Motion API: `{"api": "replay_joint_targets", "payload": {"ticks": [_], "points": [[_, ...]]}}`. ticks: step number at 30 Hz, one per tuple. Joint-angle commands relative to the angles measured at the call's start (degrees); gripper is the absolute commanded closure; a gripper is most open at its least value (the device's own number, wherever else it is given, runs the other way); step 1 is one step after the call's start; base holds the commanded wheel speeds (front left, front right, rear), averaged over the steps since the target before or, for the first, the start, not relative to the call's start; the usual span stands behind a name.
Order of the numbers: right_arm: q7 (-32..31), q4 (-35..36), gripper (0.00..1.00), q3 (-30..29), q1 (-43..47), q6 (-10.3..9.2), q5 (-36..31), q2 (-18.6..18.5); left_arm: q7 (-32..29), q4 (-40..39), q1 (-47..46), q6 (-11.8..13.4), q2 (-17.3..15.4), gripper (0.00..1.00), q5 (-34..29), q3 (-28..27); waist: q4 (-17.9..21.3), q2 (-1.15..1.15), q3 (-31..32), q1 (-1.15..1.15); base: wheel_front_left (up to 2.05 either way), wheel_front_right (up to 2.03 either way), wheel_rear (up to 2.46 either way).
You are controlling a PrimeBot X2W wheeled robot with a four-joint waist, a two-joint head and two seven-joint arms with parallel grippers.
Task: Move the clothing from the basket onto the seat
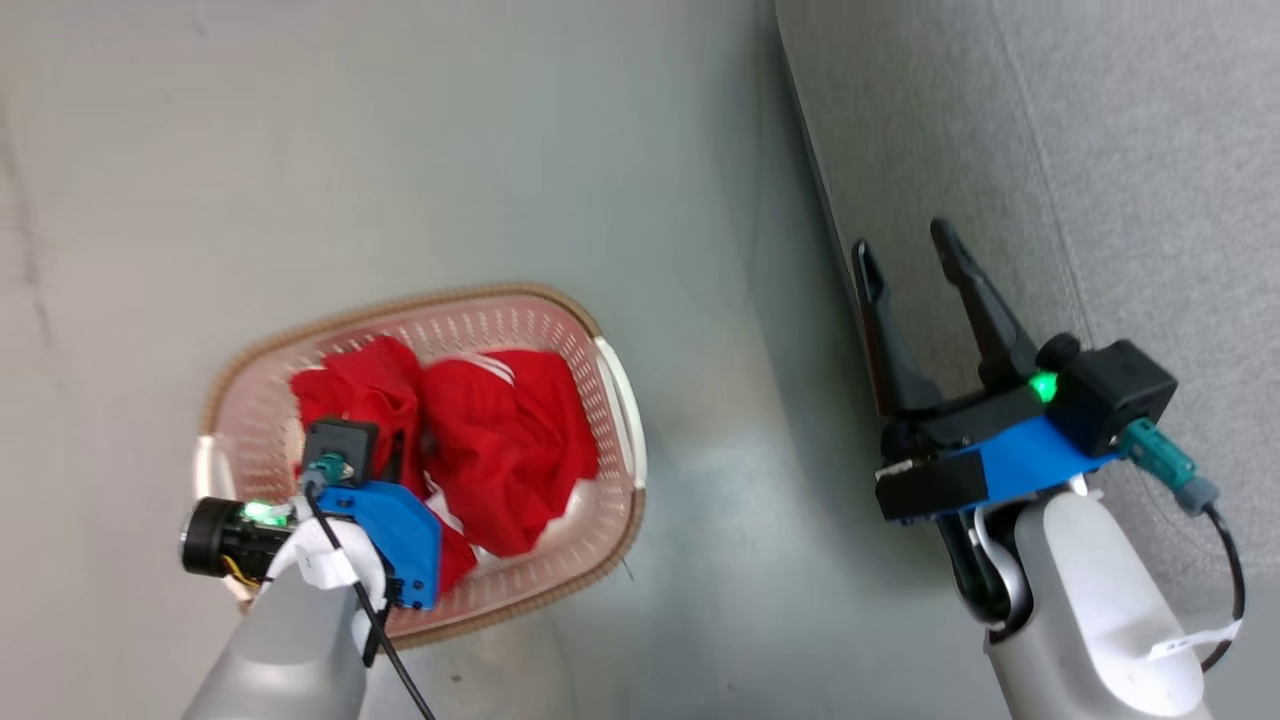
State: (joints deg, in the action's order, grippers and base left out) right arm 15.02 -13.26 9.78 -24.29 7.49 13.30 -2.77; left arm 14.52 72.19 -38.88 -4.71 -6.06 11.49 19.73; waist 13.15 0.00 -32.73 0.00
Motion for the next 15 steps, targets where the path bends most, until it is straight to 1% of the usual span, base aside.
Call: {"api": "replay_joint_targets", "payload": {"ticks": [1,2,8,15], "points": [[0.2,-0.6,0.00,-0.3,1.5,0.01,-0.5,-0.2,0.4,-0.7,0.8,-0.4,0.5,1.00,0.0,0.6,-3.0,0.00,5.8,0.00,0.00,0.00,0.00],[0.2,-0.6,0.00,-0.3,1.5,0.01,-0.5,-0.2,0.4,-0.7,0.8,-0.4,0.5,1.00,0.0,0.6,-3.0,0.00,5.8,0.00,0.00,0.00,0.00],[0.2,-2.6,0.00,-1.1,5.0,0.01,-2.4,-0.2,0.7,-5.1,3.5,-1.7,1.8,1.00,-0.3,2.5,-6.0,0.00,13.7,0.00,0.00,0.00,0.00],[-0.2,-4.1,0.00,-1.8,9.1,0.01,-3.0,-0.2,0.8,-11.1,7.5,-2.4,2.6,1.00,0.6,4.3,-8.8,0.00,22.0,0.00,0.00,0.00,0.00]]}}
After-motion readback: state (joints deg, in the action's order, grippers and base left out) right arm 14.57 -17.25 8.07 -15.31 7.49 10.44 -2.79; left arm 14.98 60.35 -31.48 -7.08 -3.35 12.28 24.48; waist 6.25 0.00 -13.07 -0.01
